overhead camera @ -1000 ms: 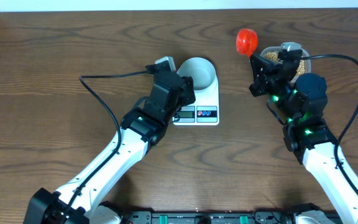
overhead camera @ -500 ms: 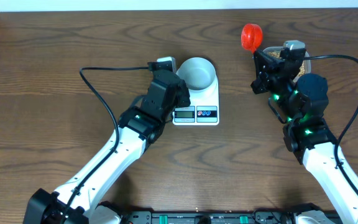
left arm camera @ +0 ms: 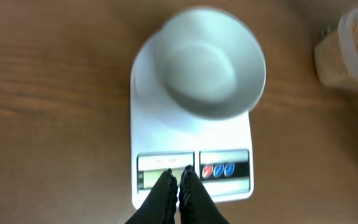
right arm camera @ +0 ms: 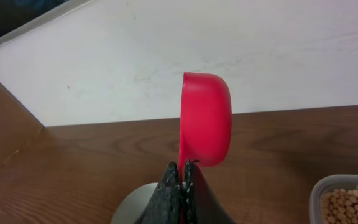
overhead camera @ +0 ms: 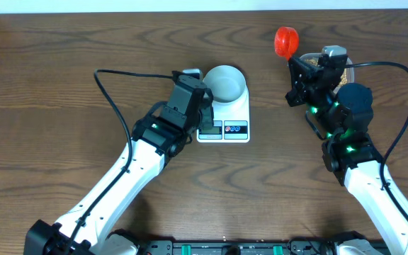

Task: Scoop item into bowl and weigh 50g on scale
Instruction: 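Move the left gripper down to the scale's TARE button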

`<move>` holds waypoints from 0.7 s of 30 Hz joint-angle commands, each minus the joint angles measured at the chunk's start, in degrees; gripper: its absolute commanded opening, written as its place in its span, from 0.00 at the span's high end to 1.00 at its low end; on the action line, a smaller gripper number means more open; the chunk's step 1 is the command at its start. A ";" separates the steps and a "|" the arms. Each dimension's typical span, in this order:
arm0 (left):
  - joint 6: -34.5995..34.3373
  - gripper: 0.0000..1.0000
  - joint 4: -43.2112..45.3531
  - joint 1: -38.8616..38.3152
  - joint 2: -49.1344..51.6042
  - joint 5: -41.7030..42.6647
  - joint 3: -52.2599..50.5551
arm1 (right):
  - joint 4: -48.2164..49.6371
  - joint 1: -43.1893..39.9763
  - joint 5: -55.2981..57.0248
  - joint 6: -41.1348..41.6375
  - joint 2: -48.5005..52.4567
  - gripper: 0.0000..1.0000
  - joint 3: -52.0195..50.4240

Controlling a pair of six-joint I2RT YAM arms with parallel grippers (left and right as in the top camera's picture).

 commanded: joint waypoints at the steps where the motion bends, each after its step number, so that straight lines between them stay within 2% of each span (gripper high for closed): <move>1: 5.77 0.92 -1.42 -2.51 0.90 2.47 1.29 | 0.37 -0.46 0.83 -0.83 0.11 0.99 1.40; 4: 8.39 0.93 -1.25 -4.94 2.49 2.45 1.29 | 0.52 -0.46 0.83 -0.83 0.11 0.99 1.40; 9: 8.90 0.92 -1.18 -7.67 7.41 2.45 1.29 | 0.57 -0.46 0.81 -0.83 0.11 0.99 1.40; 21: 8.90 0.93 3.06 -8.02 14.08 2.45 1.29 | 1.05 -0.46 0.87 -0.83 0.15 0.99 1.40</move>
